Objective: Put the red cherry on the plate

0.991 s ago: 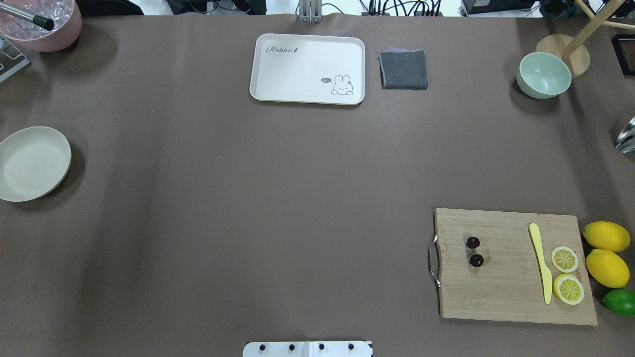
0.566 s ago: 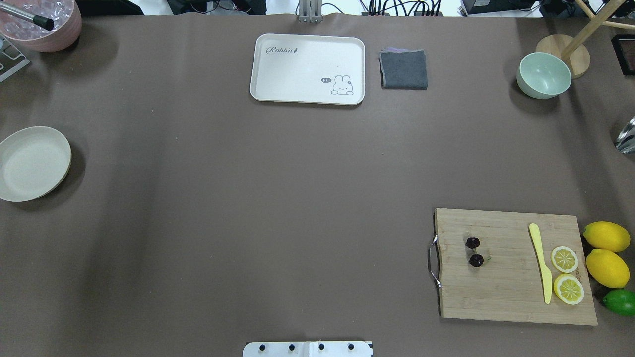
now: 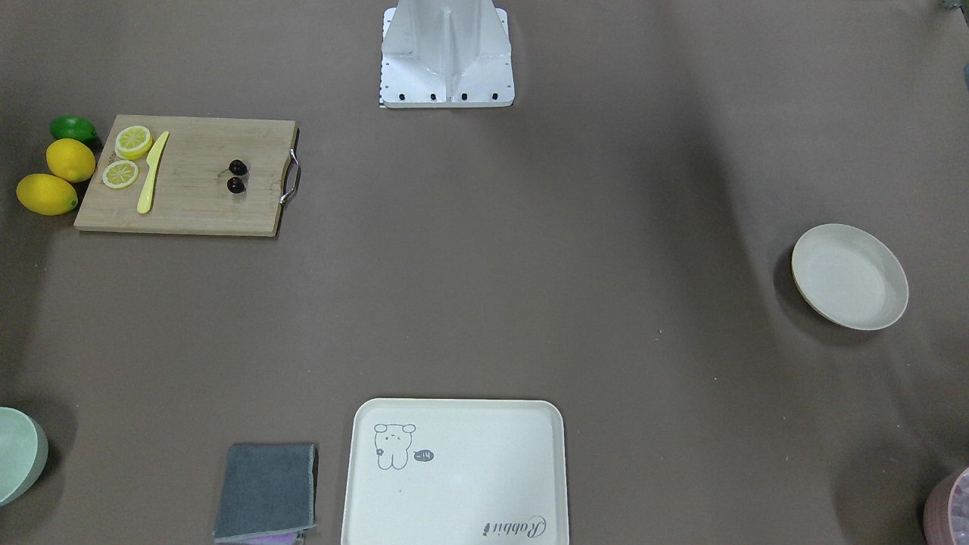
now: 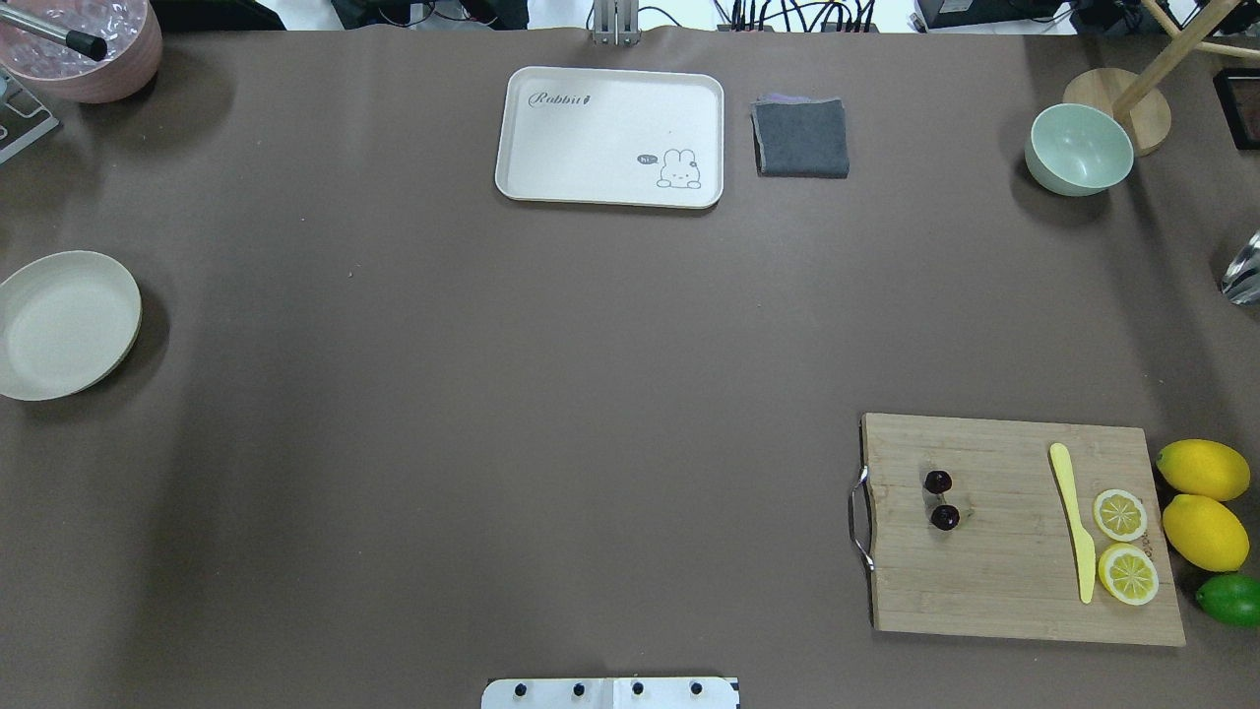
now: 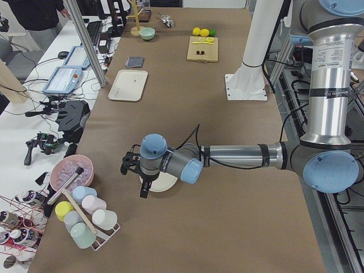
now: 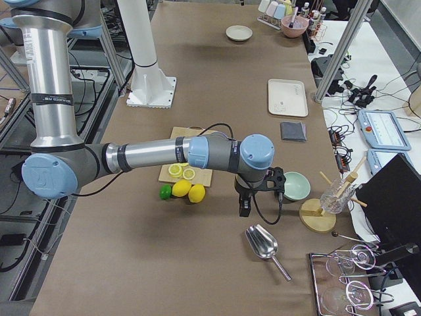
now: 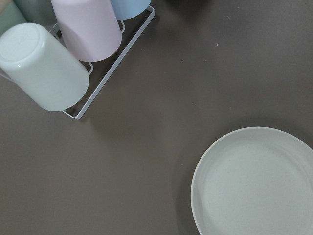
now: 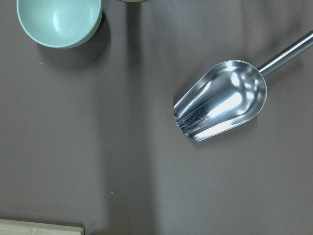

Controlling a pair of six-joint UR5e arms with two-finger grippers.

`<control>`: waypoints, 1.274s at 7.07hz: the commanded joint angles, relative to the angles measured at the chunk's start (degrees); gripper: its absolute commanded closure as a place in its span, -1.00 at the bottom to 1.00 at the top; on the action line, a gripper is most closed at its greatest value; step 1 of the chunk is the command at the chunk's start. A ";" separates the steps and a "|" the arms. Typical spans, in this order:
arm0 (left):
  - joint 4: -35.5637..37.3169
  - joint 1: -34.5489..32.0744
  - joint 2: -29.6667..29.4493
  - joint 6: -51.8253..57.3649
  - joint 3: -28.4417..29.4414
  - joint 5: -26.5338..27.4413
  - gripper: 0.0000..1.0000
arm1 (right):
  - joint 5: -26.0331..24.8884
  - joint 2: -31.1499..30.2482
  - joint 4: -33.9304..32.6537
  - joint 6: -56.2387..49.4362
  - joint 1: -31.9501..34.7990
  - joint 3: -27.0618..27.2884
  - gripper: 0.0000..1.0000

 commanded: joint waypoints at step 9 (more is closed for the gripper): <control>-22.05 11.13 -1.90 -17.71 15.08 0.70 1.00 | -0.16 1.09 0.78 3.41 0.00 1.19 -1.00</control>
